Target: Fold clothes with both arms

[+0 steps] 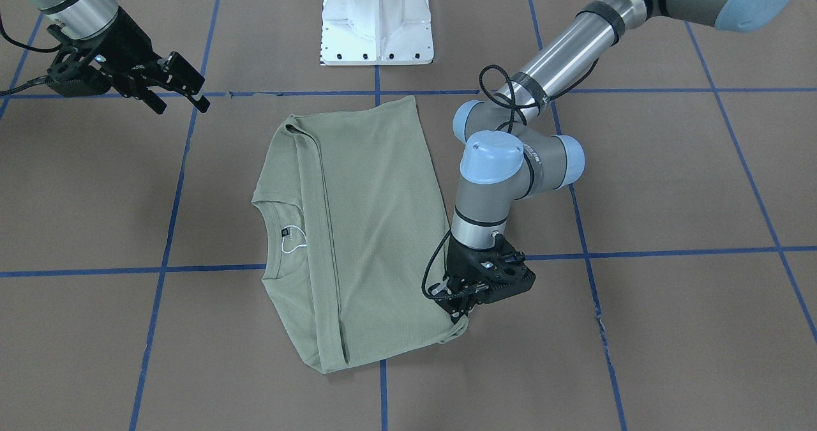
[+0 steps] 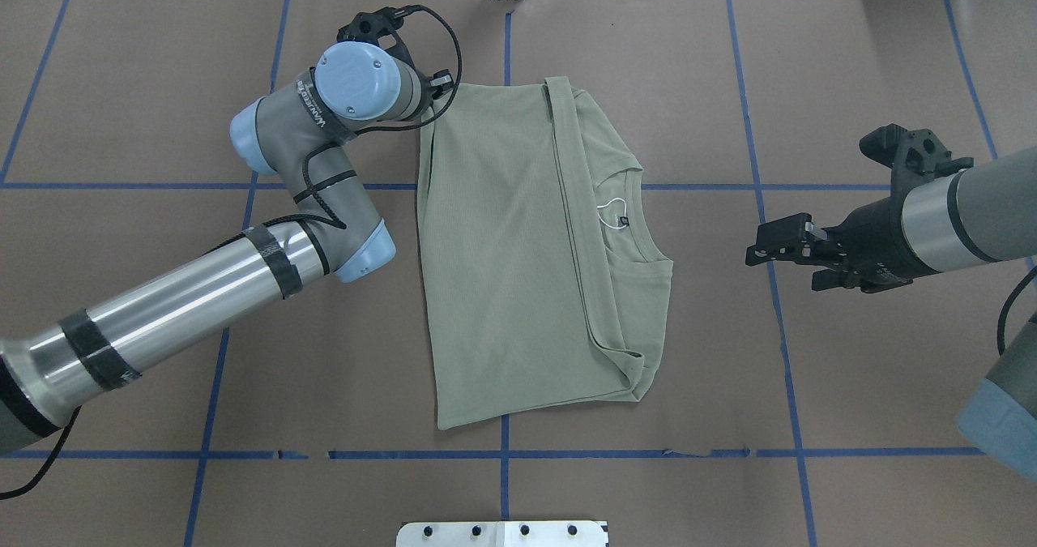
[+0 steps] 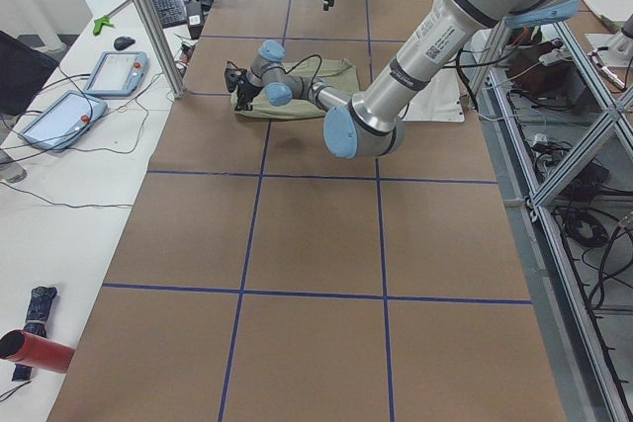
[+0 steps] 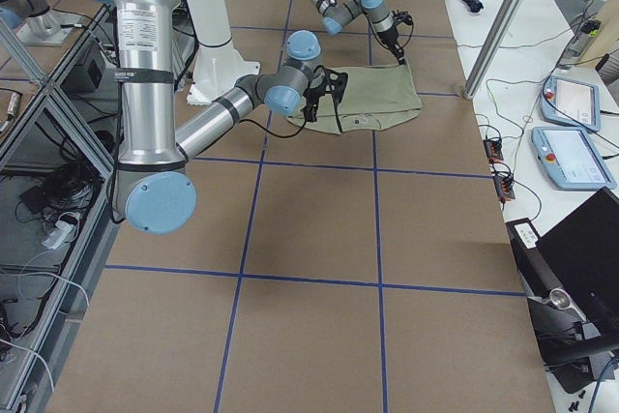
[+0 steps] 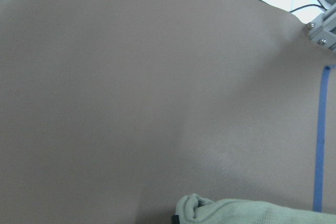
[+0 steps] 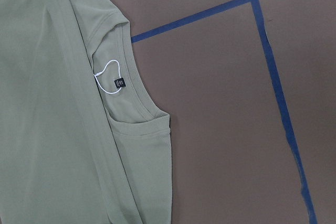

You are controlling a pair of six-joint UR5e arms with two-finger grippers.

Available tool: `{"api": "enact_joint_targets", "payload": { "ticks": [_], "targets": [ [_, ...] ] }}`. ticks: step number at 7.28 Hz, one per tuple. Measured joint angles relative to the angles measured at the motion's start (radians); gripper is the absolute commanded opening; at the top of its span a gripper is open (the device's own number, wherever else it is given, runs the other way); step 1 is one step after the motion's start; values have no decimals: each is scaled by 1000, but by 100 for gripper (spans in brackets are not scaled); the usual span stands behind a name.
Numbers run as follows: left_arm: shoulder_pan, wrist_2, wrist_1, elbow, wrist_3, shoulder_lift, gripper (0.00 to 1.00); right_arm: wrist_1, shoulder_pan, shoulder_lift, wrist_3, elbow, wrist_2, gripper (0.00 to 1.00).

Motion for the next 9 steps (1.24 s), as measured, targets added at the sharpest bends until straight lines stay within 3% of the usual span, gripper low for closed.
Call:
{"api": "enact_joint_targets", "payload": {
  "ticks": [1,2,6,9],
  "targets": [
    [0,42,-30,62,42,-54,57,0,2,-4,0,7,0,100],
    [1,68,-62,133,64,-109,100,0,2,-9,0,12,0,100],
    [-30,59,-118,181,134,-140,100,-2,-6,-3,-1,2,-17,100],
    [-82,-124,-64,97,192,-104,100,-26,-99,28,-17,-30,-152,100]
  ]
}}
